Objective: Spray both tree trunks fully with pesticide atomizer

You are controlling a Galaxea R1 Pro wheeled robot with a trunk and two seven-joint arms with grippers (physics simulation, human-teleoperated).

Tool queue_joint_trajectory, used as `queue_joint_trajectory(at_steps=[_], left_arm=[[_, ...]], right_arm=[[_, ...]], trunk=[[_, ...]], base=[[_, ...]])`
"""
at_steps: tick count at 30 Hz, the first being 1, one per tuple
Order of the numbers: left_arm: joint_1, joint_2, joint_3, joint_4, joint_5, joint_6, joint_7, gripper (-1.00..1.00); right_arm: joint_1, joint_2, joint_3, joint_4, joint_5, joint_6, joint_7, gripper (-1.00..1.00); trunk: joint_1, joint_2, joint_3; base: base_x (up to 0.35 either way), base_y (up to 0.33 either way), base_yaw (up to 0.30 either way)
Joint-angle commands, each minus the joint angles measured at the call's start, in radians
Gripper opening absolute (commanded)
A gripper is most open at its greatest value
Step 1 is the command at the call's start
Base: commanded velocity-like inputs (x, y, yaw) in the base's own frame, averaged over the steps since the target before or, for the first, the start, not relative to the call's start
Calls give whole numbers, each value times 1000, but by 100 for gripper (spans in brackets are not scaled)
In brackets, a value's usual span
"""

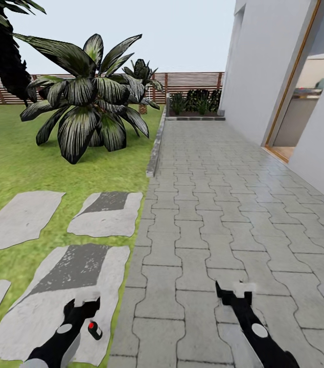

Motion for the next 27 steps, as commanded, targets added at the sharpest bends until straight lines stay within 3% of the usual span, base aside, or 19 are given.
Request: queue_joint_trajectory(at_steps=[1, 5, 17, 27], left_arm=[[-7, -1, 0, 0, 0, -1, -3, 100], [-17, -11, 1, -1, 0, -8, -8, 100], [-16, -14, 9, -1, 4, -13, 0, 100], [-19, -15, 9, -2, 8, -13, 3, 100]], right_arm=[[-1, 0, 0, -28, 0, 13, 0, 100], [-2, 0, 1, -85, -1, 28, 2, 100], [0, -1, 3, -95, 1, 31, 6, 100], [0, -1, 3, -94, 2, 31, 4, 100]], trunk=[[0, 0, 0], [0, 0, 0], [0, 0, 0], [0, 0, 0]], base=[[0, 0, 0], [0, 0, 0], [-23, -73, 12], [-103, -258, 242]])
